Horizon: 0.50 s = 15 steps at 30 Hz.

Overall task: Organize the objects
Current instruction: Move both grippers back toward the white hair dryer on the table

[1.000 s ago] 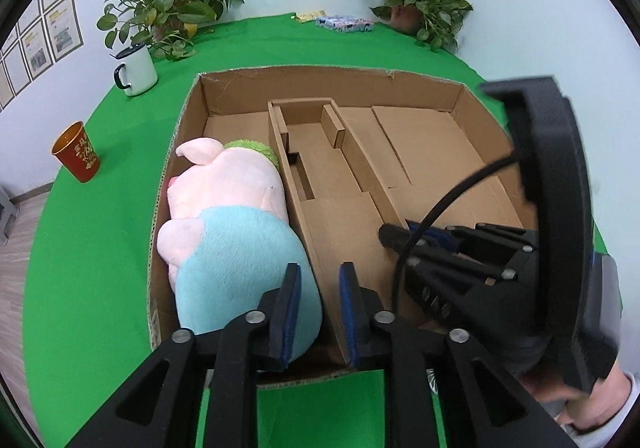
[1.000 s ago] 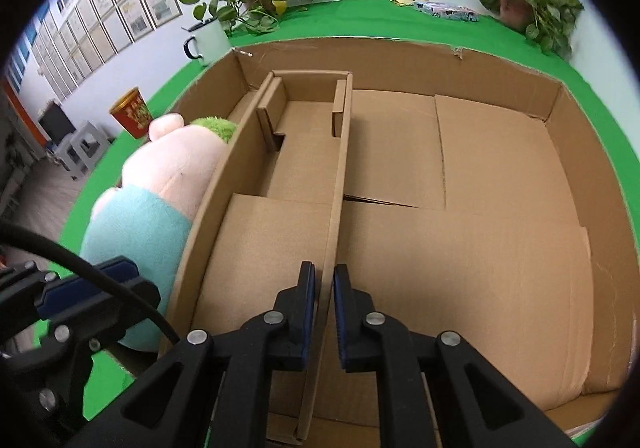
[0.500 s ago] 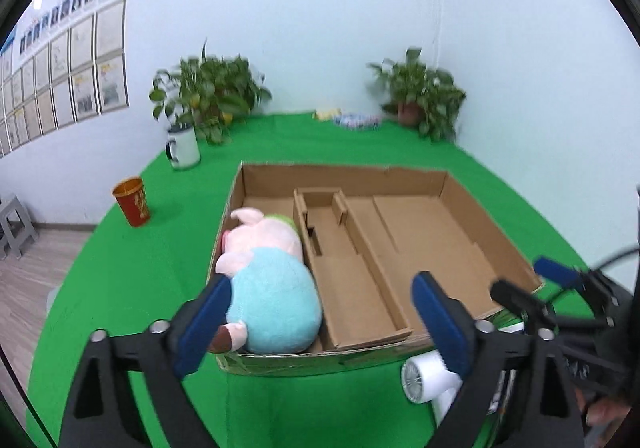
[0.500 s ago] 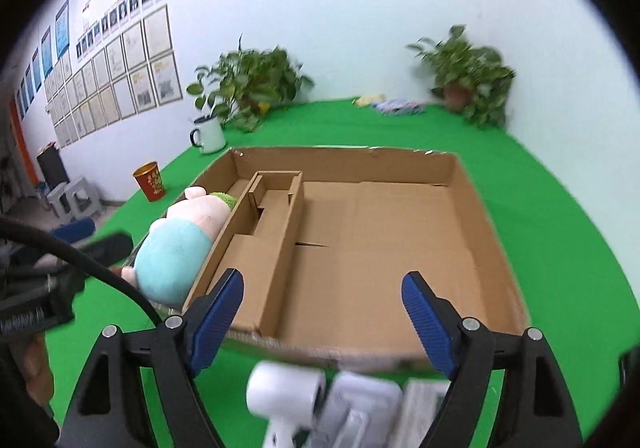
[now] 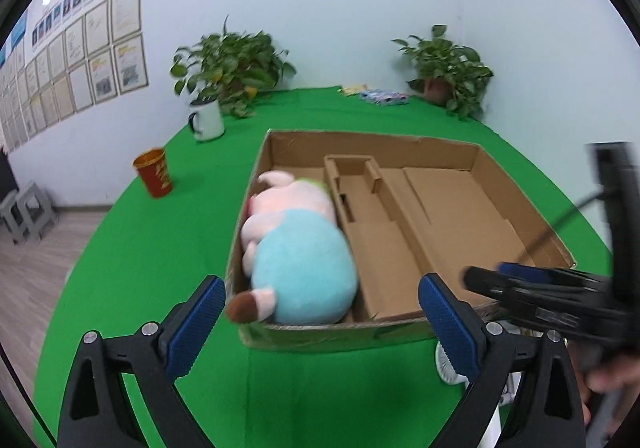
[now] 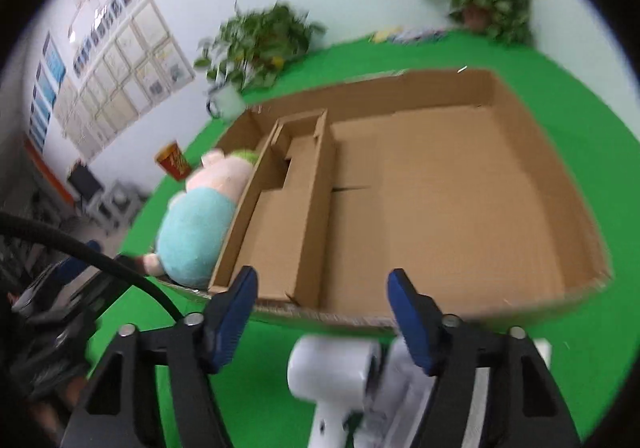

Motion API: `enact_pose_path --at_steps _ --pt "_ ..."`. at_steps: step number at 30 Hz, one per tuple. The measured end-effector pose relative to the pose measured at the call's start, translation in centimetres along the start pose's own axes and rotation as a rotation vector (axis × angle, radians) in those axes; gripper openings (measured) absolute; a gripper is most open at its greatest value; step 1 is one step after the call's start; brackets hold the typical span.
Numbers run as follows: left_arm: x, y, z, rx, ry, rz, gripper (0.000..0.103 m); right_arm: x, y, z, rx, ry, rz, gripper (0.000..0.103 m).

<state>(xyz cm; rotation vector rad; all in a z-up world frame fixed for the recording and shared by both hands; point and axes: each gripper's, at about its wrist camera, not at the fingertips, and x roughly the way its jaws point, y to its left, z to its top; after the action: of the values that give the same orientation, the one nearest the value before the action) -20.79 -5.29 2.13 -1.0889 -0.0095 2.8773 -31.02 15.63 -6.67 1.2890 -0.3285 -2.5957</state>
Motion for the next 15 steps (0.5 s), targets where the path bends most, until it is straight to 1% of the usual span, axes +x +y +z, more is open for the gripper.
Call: enact_pose_path --at_steps 1,3,4,5,7,10,15 --pt "0.2 0.3 -0.1 -0.008 0.007 0.001 0.098 1.1 0.3 0.3 -0.007 0.03 -0.004 0.045" --pt "0.5 0.8 -0.6 -0.019 0.018 -0.002 0.098 3.0 0.8 0.2 -0.025 0.075 -0.006 0.036" --pt "0.6 0.8 -0.8 -0.019 0.022 -0.004 0.098 3.6 1.0 0.2 -0.029 0.093 -0.012 0.024" --pt "0.8 0.8 -1.1 -0.013 0.027 -0.006 0.098 3.9 1.1 -0.2 -0.027 0.1 -0.014 0.015" --pt "1.0 0.8 -1.5 -0.003 0.033 -0.01 0.098 3.7 1.2 -0.7 -0.015 0.095 -0.006 0.01" --pt "1.5 1.0 -1.6 0.001 0.039 -0.031 0.098 3.3 1.4 -1.0 -0.029 0.1 -0.023 0.01" --pt "1.5 1.4 -1.5 -0.009 0.033 -0.047 0.098 3.5 1.3 -0.6 -0.041 0.105 -0.011 0.011"
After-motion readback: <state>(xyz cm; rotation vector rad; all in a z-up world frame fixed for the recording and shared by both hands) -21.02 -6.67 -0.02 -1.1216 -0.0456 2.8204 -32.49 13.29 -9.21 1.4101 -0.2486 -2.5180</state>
